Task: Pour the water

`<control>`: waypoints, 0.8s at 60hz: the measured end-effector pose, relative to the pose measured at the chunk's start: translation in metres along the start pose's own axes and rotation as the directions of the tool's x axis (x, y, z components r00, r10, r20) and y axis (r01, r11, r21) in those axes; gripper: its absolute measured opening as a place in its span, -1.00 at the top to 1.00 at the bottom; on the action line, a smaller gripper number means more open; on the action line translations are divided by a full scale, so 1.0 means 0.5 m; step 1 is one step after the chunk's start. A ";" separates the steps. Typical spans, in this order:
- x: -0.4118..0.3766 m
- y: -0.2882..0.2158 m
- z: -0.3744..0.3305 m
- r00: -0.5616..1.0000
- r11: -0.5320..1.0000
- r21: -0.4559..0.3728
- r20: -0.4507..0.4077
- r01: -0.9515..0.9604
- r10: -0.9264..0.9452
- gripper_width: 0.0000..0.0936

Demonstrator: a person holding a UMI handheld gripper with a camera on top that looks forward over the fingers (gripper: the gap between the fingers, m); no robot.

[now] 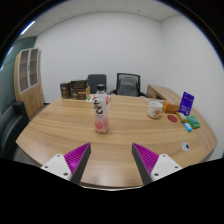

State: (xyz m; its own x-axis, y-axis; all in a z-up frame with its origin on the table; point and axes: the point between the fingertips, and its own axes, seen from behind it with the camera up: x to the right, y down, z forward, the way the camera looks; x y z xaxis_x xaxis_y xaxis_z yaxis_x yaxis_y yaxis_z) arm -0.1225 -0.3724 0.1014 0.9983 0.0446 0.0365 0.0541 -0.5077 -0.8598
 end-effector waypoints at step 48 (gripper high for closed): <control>-0.089 -0.167 0.442 0.998 0.976 0.209 0.014 -0.060 0.058 0.38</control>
State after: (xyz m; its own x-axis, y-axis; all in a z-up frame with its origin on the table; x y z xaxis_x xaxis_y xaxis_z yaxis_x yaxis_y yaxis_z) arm -0.1760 -0.1418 0.0590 0.9994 0.0271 -0.0208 -0.0111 -0.3186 -0.9478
